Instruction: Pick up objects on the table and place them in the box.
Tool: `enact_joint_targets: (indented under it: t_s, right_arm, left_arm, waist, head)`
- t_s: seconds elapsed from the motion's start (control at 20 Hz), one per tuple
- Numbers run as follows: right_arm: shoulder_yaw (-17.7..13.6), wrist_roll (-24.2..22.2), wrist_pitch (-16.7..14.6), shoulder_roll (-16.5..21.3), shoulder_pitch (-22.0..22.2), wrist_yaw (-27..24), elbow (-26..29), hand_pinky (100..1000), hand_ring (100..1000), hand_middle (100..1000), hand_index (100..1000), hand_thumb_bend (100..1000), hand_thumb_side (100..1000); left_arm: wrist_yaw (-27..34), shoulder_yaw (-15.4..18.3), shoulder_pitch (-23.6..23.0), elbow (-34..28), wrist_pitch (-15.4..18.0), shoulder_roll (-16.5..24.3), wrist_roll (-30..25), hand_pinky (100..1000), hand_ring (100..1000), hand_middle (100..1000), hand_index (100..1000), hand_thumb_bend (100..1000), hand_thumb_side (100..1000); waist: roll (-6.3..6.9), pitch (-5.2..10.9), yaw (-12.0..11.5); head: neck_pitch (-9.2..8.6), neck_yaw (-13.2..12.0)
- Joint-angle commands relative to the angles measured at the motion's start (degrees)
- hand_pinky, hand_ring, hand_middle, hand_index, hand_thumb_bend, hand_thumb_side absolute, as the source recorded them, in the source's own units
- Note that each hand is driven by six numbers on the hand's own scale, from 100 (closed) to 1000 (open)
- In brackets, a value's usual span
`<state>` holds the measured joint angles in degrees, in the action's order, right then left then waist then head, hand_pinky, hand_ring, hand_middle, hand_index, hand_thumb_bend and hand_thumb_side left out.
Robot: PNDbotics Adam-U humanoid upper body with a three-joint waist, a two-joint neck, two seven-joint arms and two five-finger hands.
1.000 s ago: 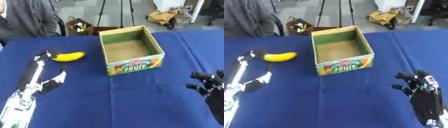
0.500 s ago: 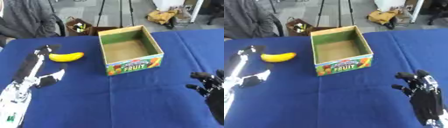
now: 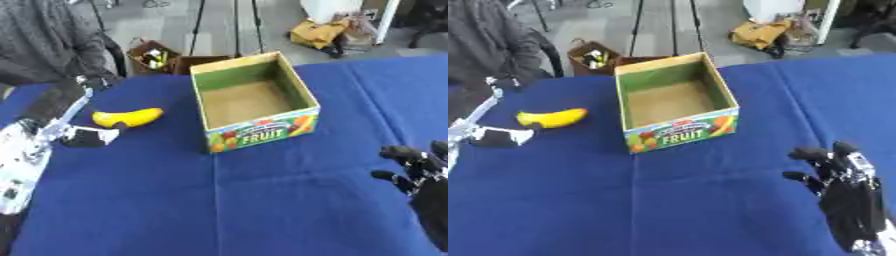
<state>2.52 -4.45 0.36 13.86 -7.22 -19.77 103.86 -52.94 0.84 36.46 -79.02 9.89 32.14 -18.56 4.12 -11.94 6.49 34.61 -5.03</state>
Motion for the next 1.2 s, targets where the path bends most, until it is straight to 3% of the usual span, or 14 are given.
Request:
enact_joint_targets:
  t_s: [0.05,0.55,0.75,1.2]
  right_arm:
    - [0.17,-0.38,-0.11,0.98,-0.26,0.04,0.43,703,983,663,715,100,1000]
    - [0.78,-1.05,-0.01,1.41,0.05,0.14,0.42,703,983,663,715,100,1000]
    - [0.88,-1.19,-0.02,1.47,0.06,0.21,0.44,703,983,663,715,100,1000]
    - [1.11,-1.44,-0.02,1.52,-0.06,0.25,0.60,702,983,663,714,100,1000]
  left_arm:
    - [-2.05,0.59,3.92,6.80,1.34,3.45,-3.29,840,739,724,894,475,124]
    - [-7.08,0.75,13.89,29.82,8.67,2.70,-4.56,850,748,712,876,517,151]
    - [-9.08,1.08,14.91,33.02,9.51,2.09,-2.71,848,744,706,868,505,131]
    - [-10.11,1.84,15.03,36.81,8.11,0.99,2.61,841,736,691,857,452,104]
  waist:
    - [-0.11,1.10,0.22]
    - [0.06,1.48,2.12]
    - [0.04,1.40,2.68]
    - [-0.22,1.18,2.99]
  head:
    - [-0.44,-0.49]
    - [-0.11,-1.13]
    - [-0.17,-1.18]
    - [-0.23,-1.26]
